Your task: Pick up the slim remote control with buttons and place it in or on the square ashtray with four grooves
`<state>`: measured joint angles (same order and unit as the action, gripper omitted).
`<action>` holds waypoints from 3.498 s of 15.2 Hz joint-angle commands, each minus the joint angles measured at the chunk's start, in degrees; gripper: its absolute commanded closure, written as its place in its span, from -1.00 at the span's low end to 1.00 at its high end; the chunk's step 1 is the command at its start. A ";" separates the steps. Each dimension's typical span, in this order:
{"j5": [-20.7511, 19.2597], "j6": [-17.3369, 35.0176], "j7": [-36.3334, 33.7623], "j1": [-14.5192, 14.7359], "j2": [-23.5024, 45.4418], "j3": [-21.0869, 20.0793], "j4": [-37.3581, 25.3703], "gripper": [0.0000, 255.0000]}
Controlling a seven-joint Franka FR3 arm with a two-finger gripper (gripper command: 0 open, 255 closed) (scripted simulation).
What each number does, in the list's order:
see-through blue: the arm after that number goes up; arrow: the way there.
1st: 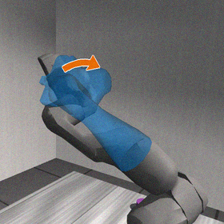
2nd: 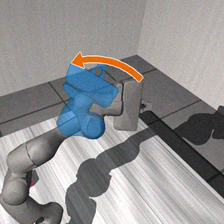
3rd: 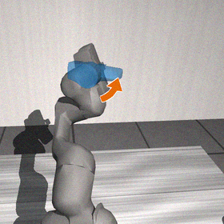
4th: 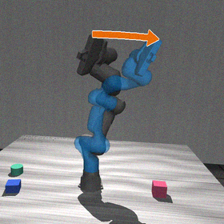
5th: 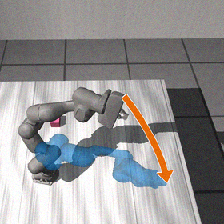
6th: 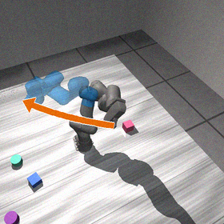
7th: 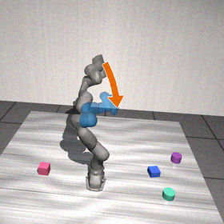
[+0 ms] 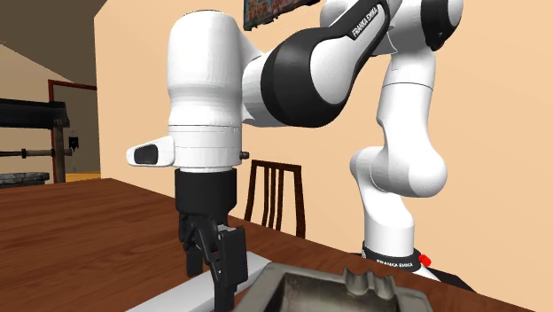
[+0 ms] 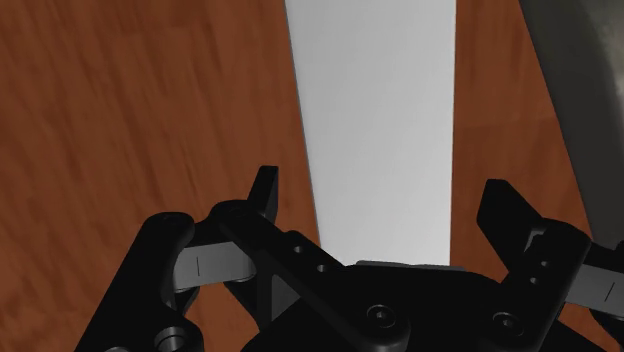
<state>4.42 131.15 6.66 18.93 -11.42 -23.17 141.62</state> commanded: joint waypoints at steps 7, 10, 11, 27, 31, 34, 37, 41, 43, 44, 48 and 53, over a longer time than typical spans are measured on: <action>0.00 -0.04 0.00 0.00 0.00 0.00 -0.04 1.00; 0.00 0.01 0.00 0.00 0.01 0.00 0.00 1.00; 0.19 -0.85 0.16 0.04 -0.52 0.10 -0.36 1.00; 1.63 -14.21 1.77 0.35 -6.71 1.74 -7.78 1.00; 1.71 -17.43 1.97 0.34 -7.65 2.11 -10.09 1.00; 1.72 -19.05 2.05 0.32 -8.04 2.28 -11.33 1.00; 3.28 -19.47 -1.52 2.28 -9.90 -0.22 -10.16 1.00; 5.30 -20.04 -6.55 4.82 -11.58 -3.81 -9.50 1.00; 6.23 -20.31 -9.18 6.02 -12.05 -5.72 -9.57 1.00; 6.66 -20.43 -10.52 6.59 -12.19 -6.71 -9.70 1.00; 7.94 -19.99 -15.25 8.39 -11.96 -10.33 -9.98 1.00; 8.00 -15.93 -15.50 8.37 -10.80 -11.26 -7.02 1.00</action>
<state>12.46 114.28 -8.79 27.36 -22.60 -34.22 134.06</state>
